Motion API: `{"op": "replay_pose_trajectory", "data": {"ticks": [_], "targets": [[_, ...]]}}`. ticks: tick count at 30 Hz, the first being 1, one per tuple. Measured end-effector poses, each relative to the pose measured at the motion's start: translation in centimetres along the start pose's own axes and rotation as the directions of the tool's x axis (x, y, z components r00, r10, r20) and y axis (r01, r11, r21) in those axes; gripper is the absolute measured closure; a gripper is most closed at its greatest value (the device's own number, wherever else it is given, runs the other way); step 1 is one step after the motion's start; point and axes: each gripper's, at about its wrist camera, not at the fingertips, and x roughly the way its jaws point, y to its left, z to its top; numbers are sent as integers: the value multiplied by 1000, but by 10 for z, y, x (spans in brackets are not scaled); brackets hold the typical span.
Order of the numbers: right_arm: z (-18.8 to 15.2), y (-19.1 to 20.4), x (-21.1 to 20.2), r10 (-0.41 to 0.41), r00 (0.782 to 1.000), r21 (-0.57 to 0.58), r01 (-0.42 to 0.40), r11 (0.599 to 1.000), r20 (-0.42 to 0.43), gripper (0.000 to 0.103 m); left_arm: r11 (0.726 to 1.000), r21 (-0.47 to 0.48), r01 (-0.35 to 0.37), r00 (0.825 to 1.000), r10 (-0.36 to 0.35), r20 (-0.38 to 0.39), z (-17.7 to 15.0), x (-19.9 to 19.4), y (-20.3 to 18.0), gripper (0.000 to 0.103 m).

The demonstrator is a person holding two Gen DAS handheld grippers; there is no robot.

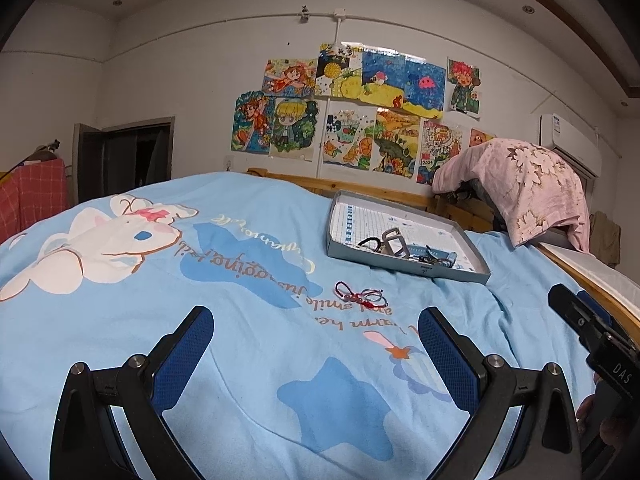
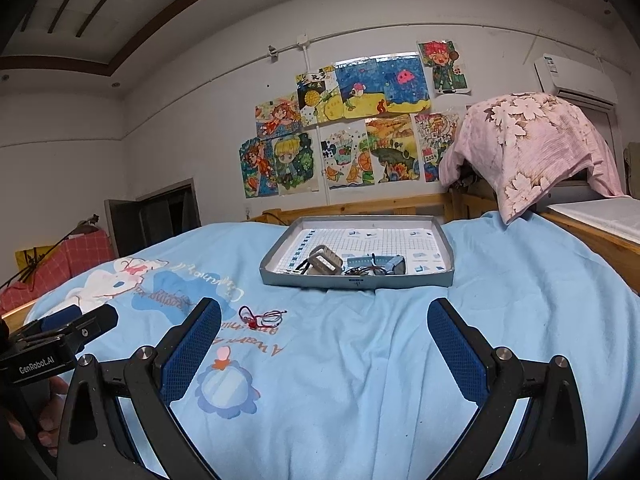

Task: Organize jewelry
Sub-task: 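Withdraw both open tools from the tray back over the bed, then move left tool to the red bead string while right tool approaches the silver rings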

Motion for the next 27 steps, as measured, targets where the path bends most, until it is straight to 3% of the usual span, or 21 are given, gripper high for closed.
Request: {"op": "replay_pose_trajectory", "data": {"ticks": [3,10,16,22,27], "targets": [[2,0,2,5,1000,2,-5,1000,-3,2,999,7,-31,997,31,-64,3,13,4,0],[20,5,20,35,999,-48,-35,998,-14,2,998,-60,1,986,-11,-168,13,45,26,0],[36,11,43,33,999,-163,-33,986,-7,2,1000,-22,16,982,-20,-188,33,75,22,0],[44,-3,80,46,998,-100,-50,994,-50,2,999,-22,28,983,-31,-181,51,111,14,0],[49,-2,108,20,999,-136,-25,990,-37,2,1000,-14,23,985,-25,-169,58,137,2,0]]}}
